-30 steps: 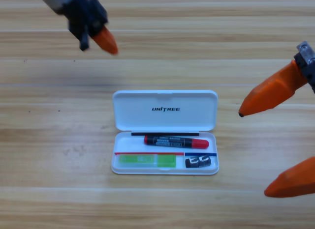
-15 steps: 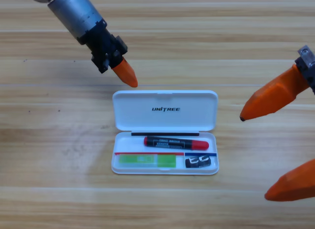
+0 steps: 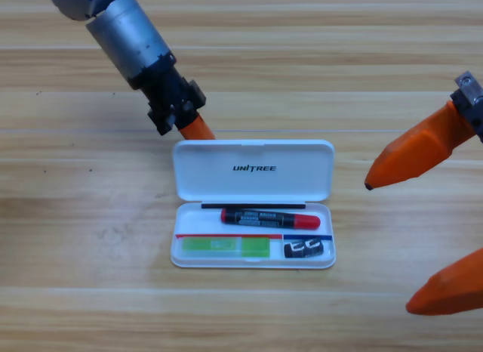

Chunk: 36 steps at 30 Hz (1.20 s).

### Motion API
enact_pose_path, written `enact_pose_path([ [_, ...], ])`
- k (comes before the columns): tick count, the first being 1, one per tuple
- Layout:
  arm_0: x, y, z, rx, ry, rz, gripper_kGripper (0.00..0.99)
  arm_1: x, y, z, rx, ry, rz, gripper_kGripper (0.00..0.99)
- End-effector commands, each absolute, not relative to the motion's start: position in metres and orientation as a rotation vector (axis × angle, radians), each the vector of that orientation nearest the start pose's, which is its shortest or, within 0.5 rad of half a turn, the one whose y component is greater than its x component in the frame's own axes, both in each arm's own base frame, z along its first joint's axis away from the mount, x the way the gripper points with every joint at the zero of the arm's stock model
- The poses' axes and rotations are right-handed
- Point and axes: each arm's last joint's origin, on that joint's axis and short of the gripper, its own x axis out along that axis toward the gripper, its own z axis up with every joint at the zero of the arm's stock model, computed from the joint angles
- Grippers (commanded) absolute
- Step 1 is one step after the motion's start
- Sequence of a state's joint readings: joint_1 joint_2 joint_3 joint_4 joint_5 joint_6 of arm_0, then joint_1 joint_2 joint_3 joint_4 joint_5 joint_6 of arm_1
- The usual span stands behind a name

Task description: Clean up eraser and pencils

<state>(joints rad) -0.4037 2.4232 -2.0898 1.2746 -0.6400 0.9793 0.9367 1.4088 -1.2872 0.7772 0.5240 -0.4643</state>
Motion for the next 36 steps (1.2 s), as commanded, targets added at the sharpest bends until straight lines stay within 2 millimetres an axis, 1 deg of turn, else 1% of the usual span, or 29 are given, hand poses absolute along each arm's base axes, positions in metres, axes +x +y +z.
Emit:
enact_pose_path([
  [1, 0.418, -0.236, 0.2, 0.498, 1.128, -1.564, 0.0, 0.113, 0.203, 0.385, -0.542, 0.645, 1.584, 0.988],
  [21, 0.393, -0.243, 0.204, 0.516, 1.146, -1.607, 0.0, 0.116, 0.208, 0.384, -0.53, 0.662, 1.588, 0.988],
  [31, 0.382, -0.251, 0.193, 0.526, 1.166, -1.632, 0.0, 0.116, 0.209, 0.382, -0.527, 0.67, 1.592, 0.988],
  [36, 0.378, -0.256, 0.182, 0.53, 1.175, -1.646, 0.0, 0.116, 0.21, 0.383, -0.52, 0.669, 1.598, 0.988],
])
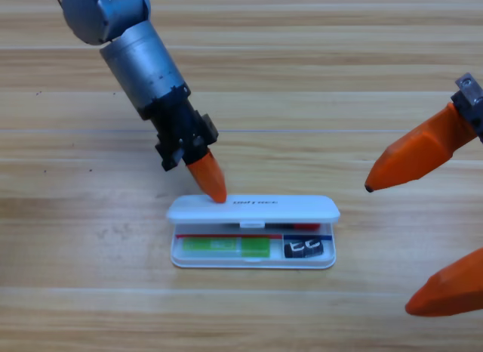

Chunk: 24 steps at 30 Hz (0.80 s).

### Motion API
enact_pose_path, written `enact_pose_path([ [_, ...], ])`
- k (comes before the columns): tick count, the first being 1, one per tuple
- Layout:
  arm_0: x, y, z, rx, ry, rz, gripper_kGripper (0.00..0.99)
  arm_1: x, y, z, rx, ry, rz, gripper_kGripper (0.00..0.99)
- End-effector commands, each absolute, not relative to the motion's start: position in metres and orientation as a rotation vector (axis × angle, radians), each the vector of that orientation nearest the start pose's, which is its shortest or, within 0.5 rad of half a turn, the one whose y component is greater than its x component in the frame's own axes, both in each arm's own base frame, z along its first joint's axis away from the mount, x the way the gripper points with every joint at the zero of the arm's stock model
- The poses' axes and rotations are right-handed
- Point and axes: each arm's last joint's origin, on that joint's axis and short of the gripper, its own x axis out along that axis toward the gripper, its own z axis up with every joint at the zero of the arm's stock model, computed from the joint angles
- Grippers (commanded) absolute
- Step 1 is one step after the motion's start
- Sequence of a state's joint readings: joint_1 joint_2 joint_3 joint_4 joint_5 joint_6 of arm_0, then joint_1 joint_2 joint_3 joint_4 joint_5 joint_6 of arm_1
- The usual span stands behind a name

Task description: Clean up eraser and pencils

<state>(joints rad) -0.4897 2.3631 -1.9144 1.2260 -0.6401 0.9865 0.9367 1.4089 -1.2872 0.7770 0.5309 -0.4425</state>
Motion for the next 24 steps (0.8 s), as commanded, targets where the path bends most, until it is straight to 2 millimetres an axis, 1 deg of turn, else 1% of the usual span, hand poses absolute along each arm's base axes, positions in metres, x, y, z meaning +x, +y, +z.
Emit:
enact_pose_path([
  [1, 0.376, -0.258, 0.181, 0.533, 1.175, -1.65, 0.0, 0.116, 0.21, 0.383, -0.52, 0.669, 1.598, 0.988],
  [11, 0.361, -0.267, 0.173, 0.547, 1.192, -1.674, 0.0, 0.118, 0.212, 0.381, -0.519, 0.683, 1.598, 0.988],
  [18, 0.349, -0.264, 0.168, 0.577, 1.195, -1.667, 0.0, 0.118, 0.212, 0.381, -0.516, 0.682, 1.599, 0.988],
  [24, 0.339, -0.257, 0.16, 0.609, 1.179, -1.639, 0.0, 0.12, 0.215, 0.379, -0.517, 0.694, 1.598, 0.988],
])
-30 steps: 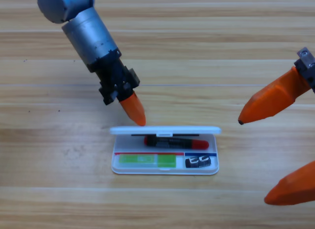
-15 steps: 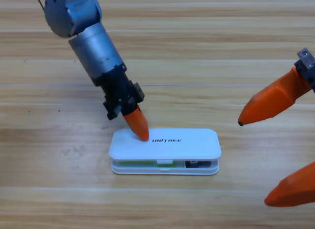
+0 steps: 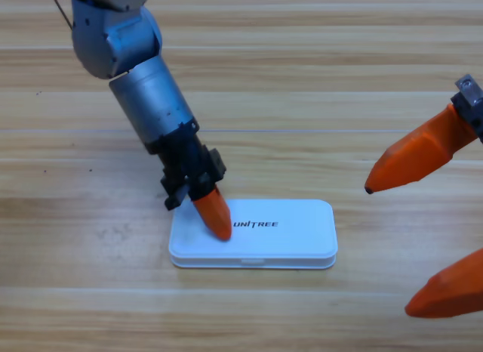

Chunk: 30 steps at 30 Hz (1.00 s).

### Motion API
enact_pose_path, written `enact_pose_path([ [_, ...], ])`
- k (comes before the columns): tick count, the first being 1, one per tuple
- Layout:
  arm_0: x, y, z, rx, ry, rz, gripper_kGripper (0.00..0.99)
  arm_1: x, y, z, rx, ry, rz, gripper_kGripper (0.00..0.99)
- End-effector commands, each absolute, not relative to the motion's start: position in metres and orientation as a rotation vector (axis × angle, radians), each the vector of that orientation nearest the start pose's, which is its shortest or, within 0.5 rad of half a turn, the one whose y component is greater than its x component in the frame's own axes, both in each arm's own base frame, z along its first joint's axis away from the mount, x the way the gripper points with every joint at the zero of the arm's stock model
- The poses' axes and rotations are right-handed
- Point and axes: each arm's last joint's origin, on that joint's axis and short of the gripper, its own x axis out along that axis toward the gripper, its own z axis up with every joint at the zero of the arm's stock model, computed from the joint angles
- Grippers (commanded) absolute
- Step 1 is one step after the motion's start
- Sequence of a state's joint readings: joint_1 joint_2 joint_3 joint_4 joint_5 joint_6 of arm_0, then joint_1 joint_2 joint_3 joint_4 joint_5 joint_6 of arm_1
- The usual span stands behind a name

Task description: Clean up eraser and pencils

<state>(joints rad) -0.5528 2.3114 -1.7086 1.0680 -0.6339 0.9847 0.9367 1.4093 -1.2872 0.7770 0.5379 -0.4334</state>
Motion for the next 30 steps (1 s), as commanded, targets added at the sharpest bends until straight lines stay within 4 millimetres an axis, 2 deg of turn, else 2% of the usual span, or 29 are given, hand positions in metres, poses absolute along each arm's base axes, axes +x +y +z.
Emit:
enact_pose_path([
  [1, 0.337, -0.255, 0.159, 0.621, 1.178, -1.628, 0.0, 0.12, 0.215, 0.379, -0.517, 0.696, 1.598, 0.988],
  [7, 0.324, -0.25, 0.152, 0.685, 1.165, -1.587, 0.0, 0.121, 0.217, 0.378, -0.515, 0.702, 1.594, 0.988],
  [9, 0.32, -0.249, 0.16, 0.699, 1.151, -1.576, 0.0, 0.122, 0.217, 0.378, -0.514, 0.705, 1.594, 0.988],
  [11, 0.314, -0.244, 0.187, 0.724, 1.099, -1.542, 0.0, 0.122, 0.218, 0.377, -0.515, 0.707, 1.595, 0.988],
  [14, 0.299, -0.231, 0.251, 0.787, 0.976, -1.441, 0.0, 0.122, 0.218, 0.377, -0.513, 0.708, 1.593, 0.988],
  [17, 0.262, -0.224, 0.31, 0.848, 0.84, -1.399, 0.0, 0.122, 0.218, 0.377, -0.513, 0.709, 1.591, 0.988],
  [20, 0.219, -0.221, 0.351, 0.898, 0.725, -1.384, 0.0, 0.123, 0.218, 0.377, -0.513, 0.711, 1.591, 0.988],
  [22, 0.192, -0.219, 0.369, 0.918, 0.658, -1.391, 0.0, 0.123, 0.219, 0.376, -0.514, 0.714, 1.591, 0.988],
  [24, 0.169, -0.219, 0.379, 0.941, 0.614, -1.413, 0.0, 0.123, 0.219, 0.376, -0.514, 0.716, 1.591, 0.988],
  [27, 0.142, -0.223, 0.381, 0.966, 0.589, -1.475, 0.0, 0.124, 0.22, 0.376, -0.516, 0.718, 1.591, 0.988],
  [30, 0.128, -0.226, 0.376, 0.976, 0.587, -1.536, 0.0, 0.124, 0.221, 0.375, -0.516, 0.721, 1.589, 0.988],
])
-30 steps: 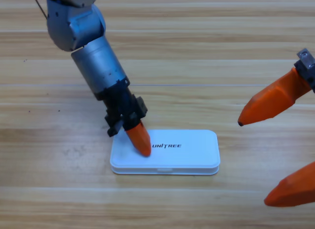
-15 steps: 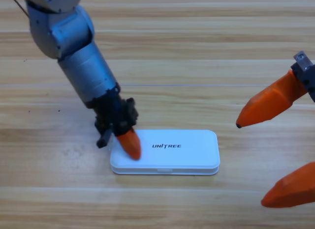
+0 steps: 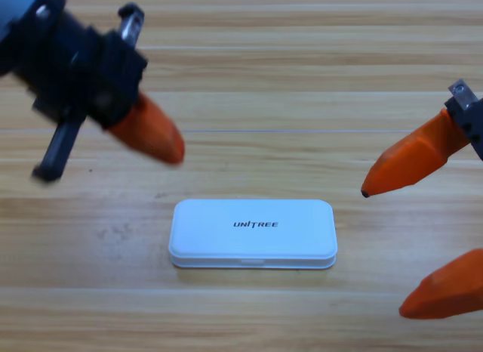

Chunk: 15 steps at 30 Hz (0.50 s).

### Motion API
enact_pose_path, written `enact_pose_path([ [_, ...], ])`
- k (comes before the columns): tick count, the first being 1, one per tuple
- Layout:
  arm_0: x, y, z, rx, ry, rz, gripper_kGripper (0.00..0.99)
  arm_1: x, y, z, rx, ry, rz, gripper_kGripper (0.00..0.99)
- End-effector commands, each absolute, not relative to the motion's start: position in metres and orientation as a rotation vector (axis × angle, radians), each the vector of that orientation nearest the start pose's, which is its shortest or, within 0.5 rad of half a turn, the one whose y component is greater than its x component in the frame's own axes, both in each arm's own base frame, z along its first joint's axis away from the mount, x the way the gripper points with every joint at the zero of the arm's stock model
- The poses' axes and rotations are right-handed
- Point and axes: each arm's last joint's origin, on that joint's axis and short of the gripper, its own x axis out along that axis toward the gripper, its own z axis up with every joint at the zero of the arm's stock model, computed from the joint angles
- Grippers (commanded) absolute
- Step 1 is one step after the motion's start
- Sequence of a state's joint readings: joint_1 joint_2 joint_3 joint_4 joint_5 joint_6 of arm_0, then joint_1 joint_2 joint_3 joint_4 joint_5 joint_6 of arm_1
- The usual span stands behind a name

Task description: Clean up eraser and pencils

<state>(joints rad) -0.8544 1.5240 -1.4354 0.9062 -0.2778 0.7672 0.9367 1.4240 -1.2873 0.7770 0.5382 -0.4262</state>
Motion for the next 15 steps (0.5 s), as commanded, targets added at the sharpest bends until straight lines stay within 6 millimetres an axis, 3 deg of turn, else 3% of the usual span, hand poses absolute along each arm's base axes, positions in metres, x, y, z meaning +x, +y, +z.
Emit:
enact_pose_path([
  [1, 0.1263, -0.227, 0.3756, 0.974, 0.587, -1.549, 0.0, 0.1243, 0.2209, 0.3748, -0.516, 0.721, 1.589, 0.988],
  [3, 0.1243, -0.2272, 0.3738, 0.98, 0.59, -1.563, 0.0, 0.1248, 0.2216, 0.374, -0.516, 0.725, 1.589, 0.988],
  [4, 0.1236, -0.2268, 0.3737, 0.981, 0.591, -1.564, 0.186, 0.1251, 0.2219, 0.3736, -0.517, 0.726, 1.588, 0.988],
  [6, 0.1224, -0.2257, 0.374, 0.98, 0.59, -1.565, 0.896, 0.1257, 0.2227, 0.3732, -0.517, 0.728, 1.588, 0.988],
  [7, 0.123, -0.2256, 0.374, 0.978, 0.592, -1.558, 0.98, 0.1259, 0.223, 0.3729, -0.518, 0.73, 1.588, 0.988],
  [15, 0.1252, -0.228, 0.3705, 0.978, 0.614, -1.54, 0.99, 0.1269, 0.2244, 0.3735, -0.515, 0.73, 1.586, 0.988],
])
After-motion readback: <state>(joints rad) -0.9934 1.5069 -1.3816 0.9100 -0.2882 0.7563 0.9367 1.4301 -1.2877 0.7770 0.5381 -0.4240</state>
